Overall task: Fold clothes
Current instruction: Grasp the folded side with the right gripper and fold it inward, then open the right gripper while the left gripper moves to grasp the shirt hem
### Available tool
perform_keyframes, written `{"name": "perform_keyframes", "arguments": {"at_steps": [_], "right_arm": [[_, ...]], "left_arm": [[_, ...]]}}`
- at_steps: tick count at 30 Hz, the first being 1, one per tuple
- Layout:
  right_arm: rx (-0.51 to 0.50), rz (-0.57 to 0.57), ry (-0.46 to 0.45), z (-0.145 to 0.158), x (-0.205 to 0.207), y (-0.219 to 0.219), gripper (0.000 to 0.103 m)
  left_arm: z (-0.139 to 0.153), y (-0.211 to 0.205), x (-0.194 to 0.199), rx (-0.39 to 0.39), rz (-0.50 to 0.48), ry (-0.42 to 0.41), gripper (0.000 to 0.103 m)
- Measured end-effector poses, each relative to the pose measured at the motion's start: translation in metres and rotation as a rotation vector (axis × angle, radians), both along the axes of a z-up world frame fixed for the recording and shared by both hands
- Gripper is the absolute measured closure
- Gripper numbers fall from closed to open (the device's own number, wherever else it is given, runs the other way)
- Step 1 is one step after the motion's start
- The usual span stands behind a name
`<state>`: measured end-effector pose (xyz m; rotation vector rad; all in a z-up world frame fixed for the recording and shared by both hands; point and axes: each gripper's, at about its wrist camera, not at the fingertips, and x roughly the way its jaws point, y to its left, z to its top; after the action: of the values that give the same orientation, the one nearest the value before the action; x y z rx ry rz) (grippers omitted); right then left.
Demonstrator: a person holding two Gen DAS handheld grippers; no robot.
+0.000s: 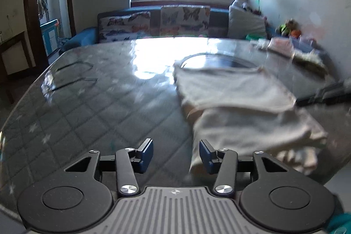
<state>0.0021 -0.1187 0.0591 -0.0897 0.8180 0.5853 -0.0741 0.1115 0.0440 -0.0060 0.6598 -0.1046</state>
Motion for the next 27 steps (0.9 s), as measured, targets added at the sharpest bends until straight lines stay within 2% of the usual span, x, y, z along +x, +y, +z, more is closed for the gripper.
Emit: {"name": "perform_keyframes", "arguments": {"at_steps": [2,5,10,16,21,25,27], "right_arm": [[-0.011,0.026,-0.010,-0.004,0.001,0.008,0.093],[-0.044,0.060,-0.040,-0.009,0.001,0.018,0.093],[-0.049,0.082,-0.033,-0.017,0.004,0.022,0.092],[-0.067,0.068,-0.007,-0.028,0.007,0.016,0.092],[-0.068,0.077,-0.023,-0.022,0.005,0.013,0.091],[-0.057,0.080,-0.051,-0.016,0.004,0.016,0.077],[-0.067,0.077,-0.050,-0.019,0.007,0.019,0.075]], "left_arm": [[0.004,-0.007,0.013,-0.033,-0.026,-0.013,0.057],[0.004,-0.026,0.033,-0.038,-0.080,-0.026,0.057],[-0.012,-0.048,0.067,-0.043,-0.142,0.015,0.059],[-0.035,-0.045,0.085,-0.011,-0.104,0.073,0.057],[-0.033,-0.038,0.082,-0.001,-0.087,0.071,0.057],[-0.023,-0.043,0.080,0.004,-0.101,0.037,0.057],[-0.024,-0.048,0.082,0.014,-0.115,0.042,0.057]]}}
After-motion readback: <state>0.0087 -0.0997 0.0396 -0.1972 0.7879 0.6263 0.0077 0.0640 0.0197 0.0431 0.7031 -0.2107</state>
